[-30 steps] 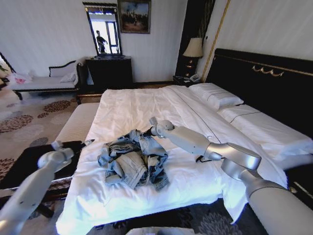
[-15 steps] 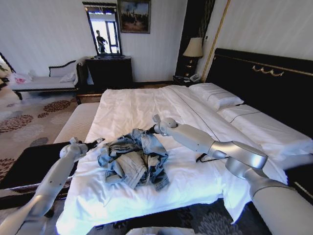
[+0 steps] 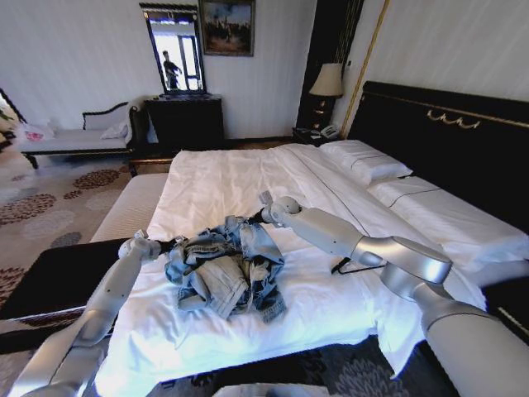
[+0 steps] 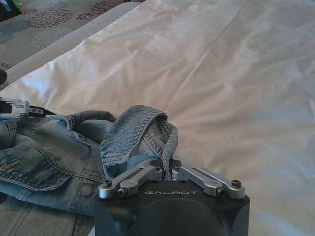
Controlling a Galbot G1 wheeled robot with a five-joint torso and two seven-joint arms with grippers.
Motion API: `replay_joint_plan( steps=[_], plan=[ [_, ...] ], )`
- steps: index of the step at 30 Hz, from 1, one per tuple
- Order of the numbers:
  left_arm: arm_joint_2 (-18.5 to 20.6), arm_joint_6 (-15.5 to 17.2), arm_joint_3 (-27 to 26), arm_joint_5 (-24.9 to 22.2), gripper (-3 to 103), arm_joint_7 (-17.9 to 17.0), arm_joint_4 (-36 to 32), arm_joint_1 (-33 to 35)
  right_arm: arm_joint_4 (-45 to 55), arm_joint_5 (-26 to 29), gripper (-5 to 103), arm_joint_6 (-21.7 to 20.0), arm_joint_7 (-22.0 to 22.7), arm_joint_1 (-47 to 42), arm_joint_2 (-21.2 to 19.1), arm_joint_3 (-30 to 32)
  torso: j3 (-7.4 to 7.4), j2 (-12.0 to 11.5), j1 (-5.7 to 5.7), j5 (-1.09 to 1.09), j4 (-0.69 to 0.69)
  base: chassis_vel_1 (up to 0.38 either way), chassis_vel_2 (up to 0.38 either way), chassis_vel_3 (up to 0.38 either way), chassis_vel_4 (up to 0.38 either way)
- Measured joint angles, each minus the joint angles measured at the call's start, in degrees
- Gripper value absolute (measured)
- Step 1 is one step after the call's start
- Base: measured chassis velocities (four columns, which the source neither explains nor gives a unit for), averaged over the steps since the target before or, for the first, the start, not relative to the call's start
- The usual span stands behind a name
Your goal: Pick up the clothes from the bed and hang them on the clothes hanger.
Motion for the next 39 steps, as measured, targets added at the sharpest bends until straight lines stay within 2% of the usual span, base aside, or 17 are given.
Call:
replay_joint_plan(
  steps=[1, 4, 5, 6, 7, 9, 10, 13, 15, 17, 18, 20, 22, 24, 33, 38, 39],
  plan=[
    [0.0, 0.0, 0.0, 0.0, 82, 0.0, 0.0, 0.0, 0.0, 0.0, 3, 0.0, 0.0, 0.0, 0.0, 0.0, 0.0, 0.0, 0.0, 0.0, 0.0, 0.0, 0.0, 0.0, 0.0],
    [-0.82, 0.22, 0.78, 0.69, 66, -0.42, -0.03, -0.75, -0.12, -0.01, 3, 0.13, 0.16, 0.03, -0.17, 0.22, 0.0, 0.01, 0.0, 0.0, 0.0, 0.0, 0.0, 0.0, 0.0],
    [-0.96, 0.24, 0.93, 0.99, 66, -0.46, -0.21, -0.75, -0.16, -0.02, 3, 0.17, 0.26, 0.02, -0.23, 0.38, 0.0, 0.01, 0.0, 0.0, 0.0, 0.0, 0.0, 0.0, 0.0],
    [-1.03, 0.26, 1.01, 1.23, 61, -0.46, -0.41, -0.7, -0.16, -0.03, 3, 0.2, 0.36, -0.01, -0.27, 0.48, 0.0, 0.01, 0.0, 0.0, -0.01, 0.0, 0.0, 0.0, 0.0],
    [-1.03, 0.26, 1.01, 1.23, 61, -0.46, -0.41, -0.7, -0.16, -0.03, 3, 0.2, 0.36, -0.01, -0.27, 0.48, 0.0, 0.01, 0.0, 0.0, -0.01, 0.0, 0.0, 0.0, 0.0],
    [-1.05, 0.37, 1.04, 1.55, 50, -0.41, -1.26, -0.01, 0.02, -0.03, 3, 0.2, 0.61, -0.15, -0.63, 0.65, 0.0, 0.01, 0.0, 0.0, 0.0, 0.0, 0.0, 0.0, 0.0],
    [-1.05, 0.37, 1.04, 1.55, 50, -0.41, -1.26, -0.01, 0.02, -0.03, 3, 0.2, 0.61, -0.15, -0.63, 0.65, 0.0, 0.01, 0.0, 0.0, 0.0, 0.0, 0.0, 0.0, 0.0],
    [-0.6, 0.38, 0.99, 1.67, 34, -0.18, -2.45, 0.86, 0.2, -0.02, 3, 0.29, 0.84, -0.21, -1.08, 0.75, 0.0, 0.01, 0.0, 0.0, 0.0, 0.0, 0.0, 0.0, 0.0],
    [-0.42, 0.38, 0.89, 1.67, 34, -0.04, -2.79, 1.1, 0.2, -0.02, 3, 0.34, 0.9, -0.22, -1.15, 0.76, 0.0, 0.01, 0.0, 0.0, -0.01, 0.0, 0.0, 0.0, 0.0],
    [0.49, -0.35, 0.46, 1.67, 18, 1.05, -4.21, 2.13, 0.16, -0.04, 3, 0.56, 1.16, -0.36, -1.19, 0.88, 0.0, 0.01, -0.01, 0.0, -0.01, 0.0, 0.0, 0.0, 0.0],
    [0.49, -0.35, 0.46, 1.67, 18, 1.05, -4.21, 2.13, 0.16, -0.04, 3, 0.56, 1.16, -0.36, -1.19, 0.88, 0.0, 0.01, -0.01, 0.0, -0.01, 0.0, 0.0, 0.0, 0.0],
    [1.23, -1.35, -0.23, 1.39, 7, 2.25, -5.61, 3.03, 0.2, -0.07, 3, 0.64, 1.35, -0.49, -1.04, 1.09, 0.0, 0.01, 0.0, -0.01, -0.01, 0.0, 0.0, 0.0, 0.0],
    [1.54, -1.46, -0.36, 1.26, 7, 2.43, -6.24, 3.4, 0.26, -0.07, 3, 0.66, 1.42, -0.54, -0.9, 1.16, -0.01, 0.01, 0.0, 0.0, -0.01, 0.0, 0.0, 0.0, 0.0],
    [2.01, -1.57, -0.38, 1.52, 2, 2.58, -7.2, 4.05, 0.39, -0.08, 3, 0.69, 1.53, -0.57, -0.72, 1.2, 0.0, 0.01, 0.0, 0.0, 0.0, 0.0, 0.0, 0.0, 0.0],
    [4.42, -4.35, -2.09, 5.58, 2, 2.99, -12.97, 7.47, 2.16, -0.08, 3, 0.9, 2.04, -1.09, -2.06, 2.83, 0.0, 0.01, 0.0, -0.01, 0.0, 0.0, 0.0, 0.0, 0.0],
    [9.21, -8.28, -5.32, 6.07, 2, 4.31, -22.75, 11.34, 5.66, -0.28, 3, 2.38, 2.51, -2.28, -5.28, 6.21, 0.0, 0.01, -0.01, 0.0, 0.0, 0.0, 0.0, 0.0, 0.0],
    [9.21, -8.28, -5.32, 6.07, 2, 4.31, -22.75, 11.34, 5.66, -0.28, 3, 2.38, 2.51, -2.28, -5.28, 6.21, 0.0, 0.01, -0.01, 0.0, 0.0, 0.0, 0.0, 0.0, 0.0]
  ],
)
